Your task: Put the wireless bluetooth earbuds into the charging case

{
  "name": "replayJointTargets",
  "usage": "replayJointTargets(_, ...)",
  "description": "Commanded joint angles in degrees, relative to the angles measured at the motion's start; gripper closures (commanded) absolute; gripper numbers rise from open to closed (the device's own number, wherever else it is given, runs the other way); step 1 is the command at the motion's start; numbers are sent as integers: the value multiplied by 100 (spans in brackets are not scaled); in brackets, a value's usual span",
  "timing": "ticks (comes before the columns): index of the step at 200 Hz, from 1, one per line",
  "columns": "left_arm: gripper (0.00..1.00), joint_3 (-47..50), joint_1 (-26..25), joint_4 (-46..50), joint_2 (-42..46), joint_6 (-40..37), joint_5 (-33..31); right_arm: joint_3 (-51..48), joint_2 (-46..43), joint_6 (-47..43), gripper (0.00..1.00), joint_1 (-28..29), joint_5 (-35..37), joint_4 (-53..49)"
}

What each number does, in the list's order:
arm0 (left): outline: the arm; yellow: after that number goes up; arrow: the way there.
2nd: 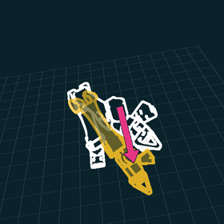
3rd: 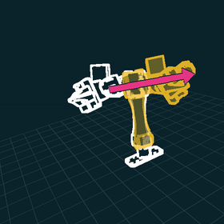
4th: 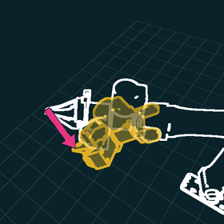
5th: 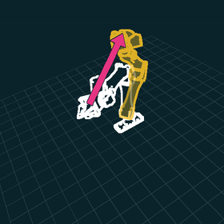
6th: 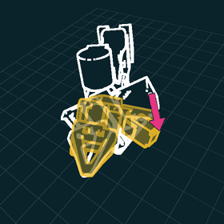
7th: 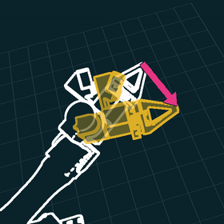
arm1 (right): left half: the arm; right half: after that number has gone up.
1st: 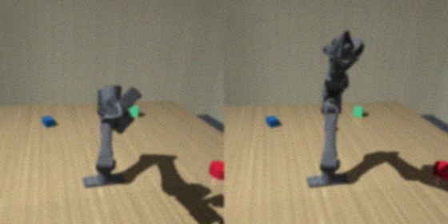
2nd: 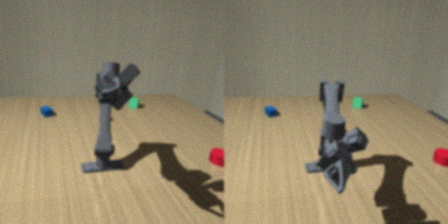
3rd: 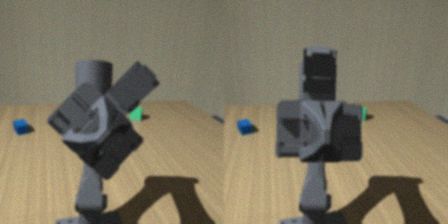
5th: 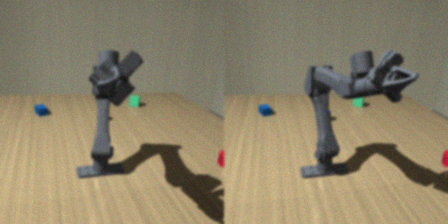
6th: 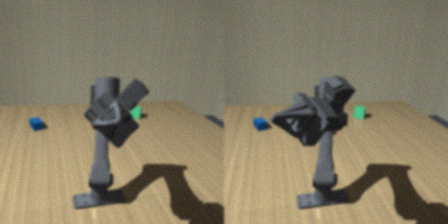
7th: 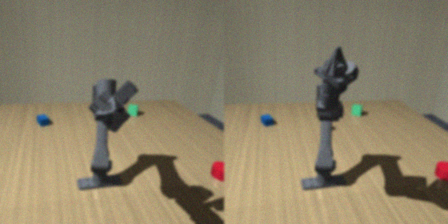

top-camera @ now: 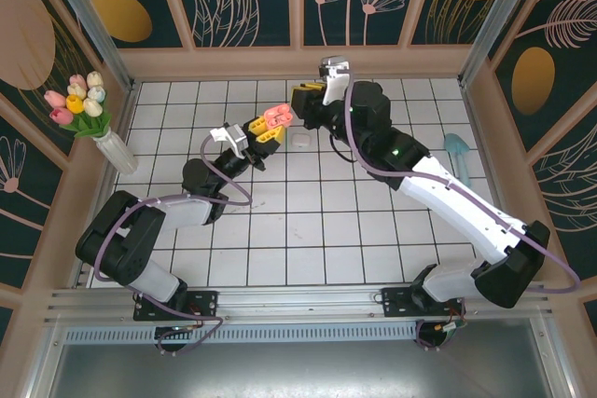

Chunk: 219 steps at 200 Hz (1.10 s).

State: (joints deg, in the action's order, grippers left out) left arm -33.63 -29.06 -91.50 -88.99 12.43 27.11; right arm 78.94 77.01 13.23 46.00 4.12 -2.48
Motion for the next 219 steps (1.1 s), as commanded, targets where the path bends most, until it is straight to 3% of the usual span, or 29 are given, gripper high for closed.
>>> replayJointTargets(1,100,-133,-39,-518,-26,152,-4,-178,-18,-462,76,58,-260,527)
replayJointTargets(59,100,-143,-33,-481,-13,146,-5,-508,-94,-1066,76,111,-483,701)
replayJointTargets(219,100,-130,-37,-470,22,104,-31,-727,85,-963,77,163,-570,817)
